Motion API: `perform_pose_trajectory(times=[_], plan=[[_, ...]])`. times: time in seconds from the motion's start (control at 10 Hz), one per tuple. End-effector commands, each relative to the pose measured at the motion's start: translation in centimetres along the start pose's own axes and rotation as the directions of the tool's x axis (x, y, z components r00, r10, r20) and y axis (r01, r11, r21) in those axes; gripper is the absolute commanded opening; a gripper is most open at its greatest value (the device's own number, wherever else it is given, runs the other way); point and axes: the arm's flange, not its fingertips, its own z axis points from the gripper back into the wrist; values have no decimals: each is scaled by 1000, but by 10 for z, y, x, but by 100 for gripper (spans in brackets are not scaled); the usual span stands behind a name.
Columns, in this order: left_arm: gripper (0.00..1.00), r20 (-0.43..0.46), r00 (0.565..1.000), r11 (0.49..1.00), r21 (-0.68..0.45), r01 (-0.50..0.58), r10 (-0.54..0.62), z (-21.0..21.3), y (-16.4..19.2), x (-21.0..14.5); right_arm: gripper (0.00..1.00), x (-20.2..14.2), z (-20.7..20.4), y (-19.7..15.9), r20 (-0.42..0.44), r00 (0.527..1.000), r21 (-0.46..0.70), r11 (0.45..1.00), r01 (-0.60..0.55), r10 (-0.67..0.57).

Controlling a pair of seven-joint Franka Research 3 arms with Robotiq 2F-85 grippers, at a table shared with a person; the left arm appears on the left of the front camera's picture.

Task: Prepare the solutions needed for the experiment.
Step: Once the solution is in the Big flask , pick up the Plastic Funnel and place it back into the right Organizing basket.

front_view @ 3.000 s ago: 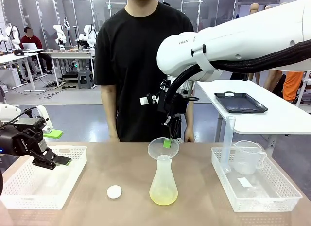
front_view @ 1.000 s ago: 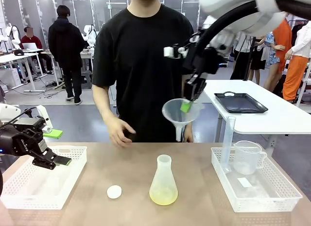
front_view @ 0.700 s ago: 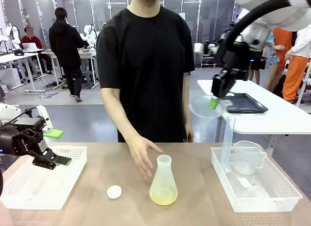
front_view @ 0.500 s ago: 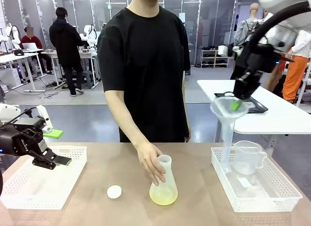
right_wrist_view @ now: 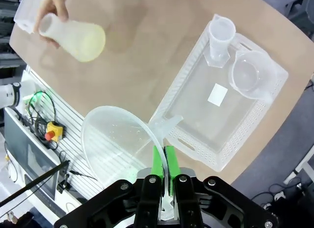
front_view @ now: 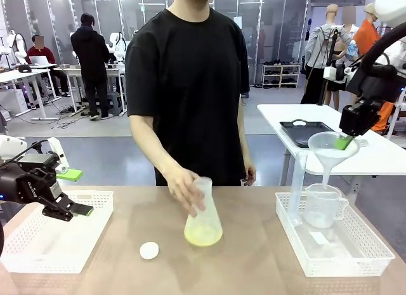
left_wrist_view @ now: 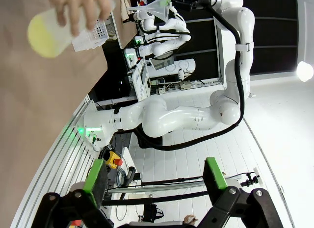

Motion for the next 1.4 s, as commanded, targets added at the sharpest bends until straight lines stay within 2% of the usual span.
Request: perform_pose_trajectory(times=[0.0,0.4,0.5,0.6,1.0,1.2,1.3], plan=[[100,1,1000,1000,-3,3,-3,-1,-4,1,0,2,0,2,0,1000,-1,1000,-28,28],[100,1,1000,1000,-3,3,-3,-1,-4,1,0,2,0,2,0,1000,-1,1000,-28,28],[100,1,1000,1000,-3,3,-3,-1,-4,1,4,2,0,3,0,1000,0,1000,-10,10],[100,1,1000,1000,-3,3,-3,-1,-4,1,4,4,-18,-9,-47,998,10,999,42,-41],[100,1,1000,1000,-3,3,-3,-1,-4,1,4,-13,-72,-37,-148,973,123,973,198,-179],[100,1,1000,1000,-3,3,-3,-1,-4,1,4,-21,-108,-49,-218,927,97,938,332,-306],[100,1,1000,1000,-3,3,-3,-1,-4,1,4,-19,-123,-57,-220,915,80,929,362,-337]])
